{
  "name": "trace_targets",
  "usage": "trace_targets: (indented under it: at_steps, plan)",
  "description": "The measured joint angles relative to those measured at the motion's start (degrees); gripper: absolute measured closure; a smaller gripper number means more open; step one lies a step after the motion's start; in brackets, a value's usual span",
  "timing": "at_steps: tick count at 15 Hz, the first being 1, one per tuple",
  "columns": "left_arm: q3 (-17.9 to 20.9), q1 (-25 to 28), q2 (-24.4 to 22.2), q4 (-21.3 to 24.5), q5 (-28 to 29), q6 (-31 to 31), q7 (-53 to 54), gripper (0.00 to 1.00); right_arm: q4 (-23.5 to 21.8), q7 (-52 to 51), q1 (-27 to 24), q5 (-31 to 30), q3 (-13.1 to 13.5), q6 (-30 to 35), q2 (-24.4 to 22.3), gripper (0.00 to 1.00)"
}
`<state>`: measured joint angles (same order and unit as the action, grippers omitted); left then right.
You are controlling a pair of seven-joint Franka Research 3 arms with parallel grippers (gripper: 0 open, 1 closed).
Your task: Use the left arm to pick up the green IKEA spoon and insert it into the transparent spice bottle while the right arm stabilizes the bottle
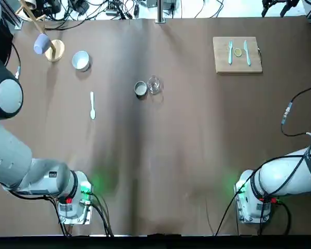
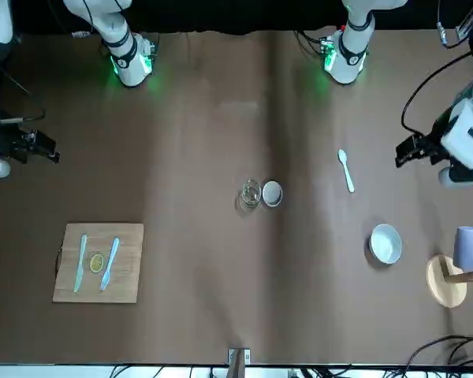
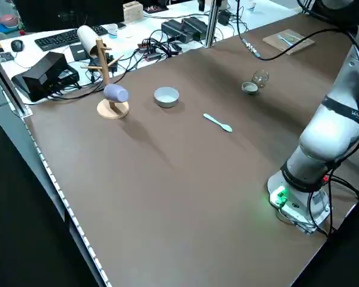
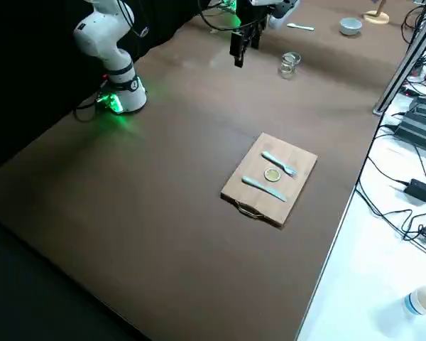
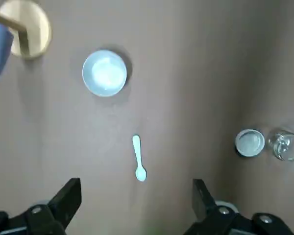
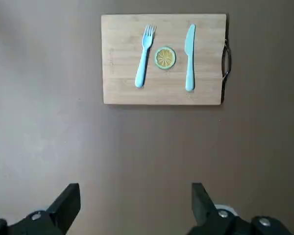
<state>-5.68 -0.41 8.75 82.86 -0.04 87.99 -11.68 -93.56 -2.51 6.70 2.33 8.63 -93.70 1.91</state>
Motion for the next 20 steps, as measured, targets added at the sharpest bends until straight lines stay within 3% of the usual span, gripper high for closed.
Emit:
trace_targets:
  at_steps: [3,10,11,15,20]
  plan:
    - [0.0,0.6,2.2,5.0,0.0,4.9,-3.0,0.0,0.0,0.0,1.1,0.0,0.0,-0.3,0.2,0.0]
    - [0.2,1.5,3.3,28.0,0.0,32.5,-3.7,0.0,-0.6,-1.1,7.9,0.1,-0.4,-4.8,6.5,0.0]
    - [0.2,3.2,3.3,33.5,0.0,38.7,-4.0,0.0,-0.7,-6.7,9.3,0.2,-0.6,-4.8,8.2,0.0]
    - [0.2,5.5,3.3,44.4,0.0,51.9,-4.0,0.0,-0.7,-14.6,9.7,2.6,-0.6,-6.1,10.4,0.0]
    - [-0.1,4.7,4.6,53.5,0.0,61.0,-4.5,0.0,-0.8,-25.9,11.4,9.9,-0.7,-9.2,15.0,0.0]
